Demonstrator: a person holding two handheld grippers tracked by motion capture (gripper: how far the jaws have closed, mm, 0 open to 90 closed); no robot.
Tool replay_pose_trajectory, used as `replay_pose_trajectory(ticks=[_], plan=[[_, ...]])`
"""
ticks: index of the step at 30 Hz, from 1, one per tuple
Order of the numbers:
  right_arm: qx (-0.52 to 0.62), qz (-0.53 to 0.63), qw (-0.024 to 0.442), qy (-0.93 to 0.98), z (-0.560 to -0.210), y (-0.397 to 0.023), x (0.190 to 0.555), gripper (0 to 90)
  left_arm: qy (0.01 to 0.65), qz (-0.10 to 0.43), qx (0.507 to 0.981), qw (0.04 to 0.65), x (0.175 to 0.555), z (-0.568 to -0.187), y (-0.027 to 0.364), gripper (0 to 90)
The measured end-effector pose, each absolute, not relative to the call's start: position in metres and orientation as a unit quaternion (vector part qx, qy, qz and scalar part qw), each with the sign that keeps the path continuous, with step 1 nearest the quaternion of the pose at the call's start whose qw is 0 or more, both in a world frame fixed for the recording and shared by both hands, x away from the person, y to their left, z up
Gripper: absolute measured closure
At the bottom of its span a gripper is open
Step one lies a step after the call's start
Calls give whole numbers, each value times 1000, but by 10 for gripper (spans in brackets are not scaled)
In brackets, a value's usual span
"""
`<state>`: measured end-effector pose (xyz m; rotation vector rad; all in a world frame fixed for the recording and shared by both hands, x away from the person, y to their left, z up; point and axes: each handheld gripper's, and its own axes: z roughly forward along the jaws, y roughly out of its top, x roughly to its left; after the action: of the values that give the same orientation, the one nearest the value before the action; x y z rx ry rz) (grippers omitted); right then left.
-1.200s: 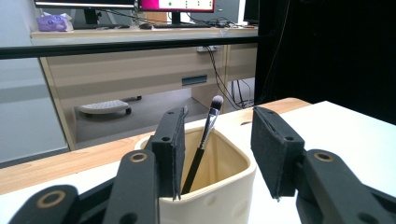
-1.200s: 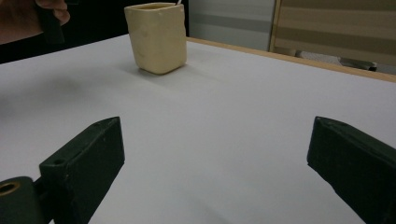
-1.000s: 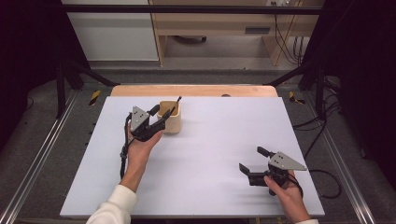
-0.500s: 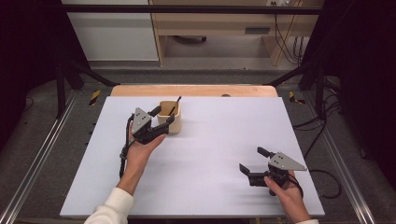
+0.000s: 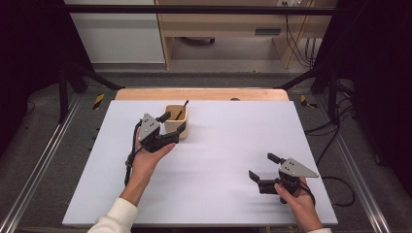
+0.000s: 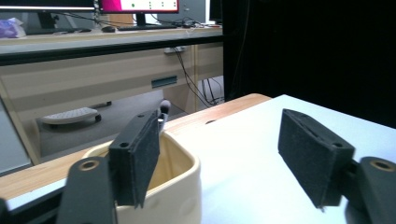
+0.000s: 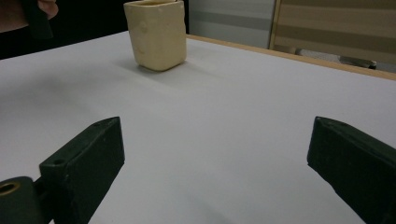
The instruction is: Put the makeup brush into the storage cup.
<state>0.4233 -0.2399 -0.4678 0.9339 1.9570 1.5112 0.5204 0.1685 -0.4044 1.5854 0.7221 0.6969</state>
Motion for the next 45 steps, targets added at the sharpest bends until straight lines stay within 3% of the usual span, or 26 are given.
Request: replay_pose_trajectory(ticks=[20,45], plan=[[343,553,247,718,-468,-240,423,43,297,264,702,591,512,-406,155,30],[343,550,248,720,-468,-240,424,43,267,260,717,589,490,-417,183,17]])
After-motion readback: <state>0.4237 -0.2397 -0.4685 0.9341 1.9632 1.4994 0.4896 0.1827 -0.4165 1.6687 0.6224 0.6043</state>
